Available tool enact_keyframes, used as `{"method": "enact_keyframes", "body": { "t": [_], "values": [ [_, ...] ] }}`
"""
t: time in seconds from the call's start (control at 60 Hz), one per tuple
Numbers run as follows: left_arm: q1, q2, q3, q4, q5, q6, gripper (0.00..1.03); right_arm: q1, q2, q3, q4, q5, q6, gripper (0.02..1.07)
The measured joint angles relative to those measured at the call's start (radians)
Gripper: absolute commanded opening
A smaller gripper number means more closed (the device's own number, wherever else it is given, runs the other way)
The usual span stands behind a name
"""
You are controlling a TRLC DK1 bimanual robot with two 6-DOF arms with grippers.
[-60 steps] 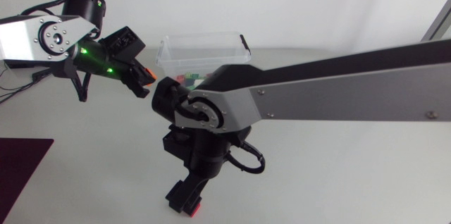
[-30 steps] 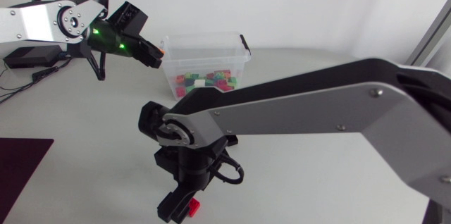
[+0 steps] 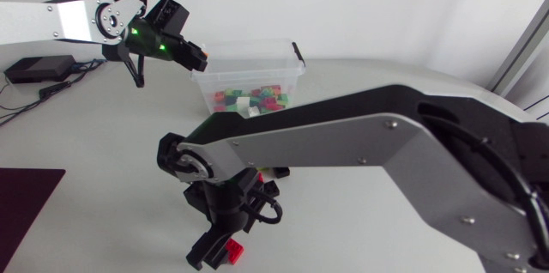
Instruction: Place the duplo bricks in the container
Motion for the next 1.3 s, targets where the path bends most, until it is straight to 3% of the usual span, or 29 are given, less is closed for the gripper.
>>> {"method": "enact_keyframes", "body": {
  "t": [0.233,0.433,0.6,0.8,0.917,0.983,1.0,1.017,1.05,1.083,1.3],
  "values": [
    [-0.002,0.034,0.040,0.000,0.000,-0.013,0.03,0.004,0.037,0.021,-0.035,-0.003,0.000,0.78],
    [-0.004,0.059,0.076,0.000,0.000,-0.031,0.03,0.018,0.070,0.056,-0.054,-0.005,0.000,0.63],
    [-0.007,0.072,0.090,0.017,0.000,-0.050,0.03,0.021,0.090,0.072,-0.058,-0.016,0.000,0.41],
    [-0.016,0.107,0.115,0.034,0.000,-0.071,0.05,0.029,0.089,0.072,-0.058,-0.014,0.000,0.38],
    [-0.029,0.135,0.137,0.037,0.000,-0.083,0.24,0.026,0.076,0.061,-0.057,-0.003,0.000,0.38],
    [-0.038,0.145,0.137,0.053,-0.002,-0.100,0.56,0.022,0.058,0.043,-0.057,-0.002,0.000,0.38],
    [-0.040,0.146,0.137,0.058,-0.004,-0.105,0.60,0.018,0.051,0.037,-0.057,0.000,0.000,0.38],
    [-0.041,0.148,0.137,0.061,-0.004,-0.109,0.73,0.017,0.045,0.033,-0.057,0.000,0.000,0.38],
    [-0.043,0.151,0.141,0.067,-0.005,-0.121,0.89,0.011,0.032,0.024,-0.058,0.000,0.000,0.38],
    [-0.047,0.154,0.143,0.075,-0.010,-0.127,0.97,0.003,0.016,0.016,-0.058,0.001,0.000,0.38],
    [-0.048,0.149,0.135,0.176,-0.054,-0.169,0.98,-0.096,-0.138,0.002,-0.073,0.012,0.000,0.38]
  ]
}}
